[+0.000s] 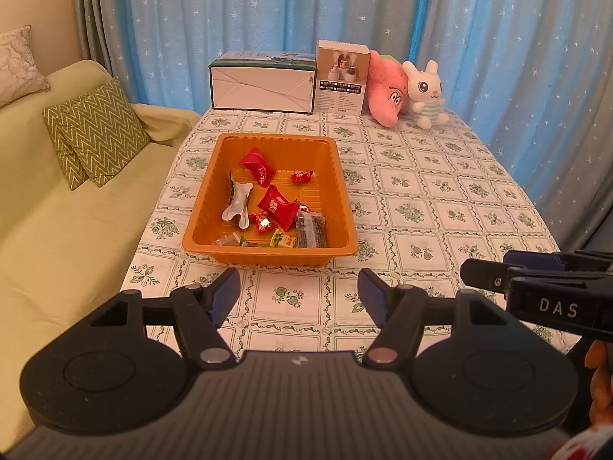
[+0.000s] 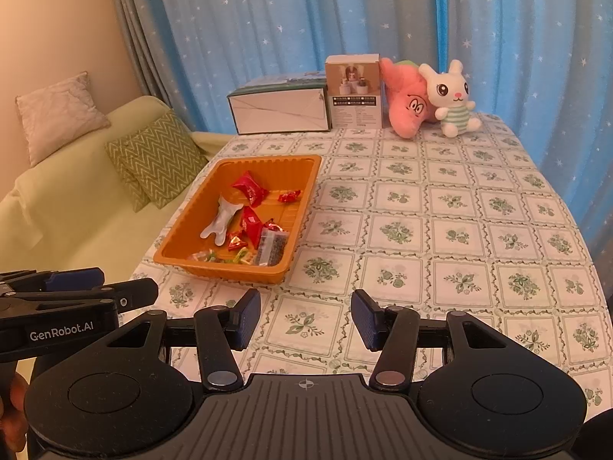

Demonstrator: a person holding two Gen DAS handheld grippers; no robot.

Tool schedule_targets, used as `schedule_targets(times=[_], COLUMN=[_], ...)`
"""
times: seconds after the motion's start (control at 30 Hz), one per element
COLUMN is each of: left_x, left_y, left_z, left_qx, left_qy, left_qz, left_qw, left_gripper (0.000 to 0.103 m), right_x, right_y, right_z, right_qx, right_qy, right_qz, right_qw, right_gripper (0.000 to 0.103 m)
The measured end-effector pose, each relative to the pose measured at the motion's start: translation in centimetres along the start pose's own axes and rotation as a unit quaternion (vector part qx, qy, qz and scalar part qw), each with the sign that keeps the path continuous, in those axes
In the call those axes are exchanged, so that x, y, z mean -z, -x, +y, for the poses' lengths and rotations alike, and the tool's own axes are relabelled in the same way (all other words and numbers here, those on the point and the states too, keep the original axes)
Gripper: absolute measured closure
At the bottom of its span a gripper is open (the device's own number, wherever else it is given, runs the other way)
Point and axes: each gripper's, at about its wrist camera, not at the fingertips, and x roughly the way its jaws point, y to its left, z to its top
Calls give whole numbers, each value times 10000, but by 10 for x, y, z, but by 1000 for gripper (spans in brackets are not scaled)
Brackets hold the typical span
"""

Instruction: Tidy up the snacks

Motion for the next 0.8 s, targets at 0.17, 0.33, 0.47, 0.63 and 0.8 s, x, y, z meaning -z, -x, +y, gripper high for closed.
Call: schedule_targets(times=[0.17, 0.33, 0.47, 0.63, 0.8], left_x=[-1, -1, -2, -2, -2], left_y=[0, 0, 0, 0, 0], left_z=[0, 0, 0, 0, 0], left_qx=[-2, 1, 5, -3, 1], left_qy=[-2, -7, -4, -2, -4], left_qz=[-11, 0, 0, -1, -4], left_qw=[10000, 10000, 10000, 10000, 10000], left_gripper=[37, 37, 37, 37, 37], right_x=[-1, -1, -1, -1, -1], right_y=[0, 0, -1, -1, -1], right_z=[0, 0, 0, 0, -1], right_qx=[-14, -13, -13, -9, -12], right_qy=[2, 1, 0, -5, -16], right_qz=[4, 3, 10, 11, 8], right_qw=[10000, 10000, 10000, 10000, 10000], right_gripper=[50, 50, 50, 50, 50])
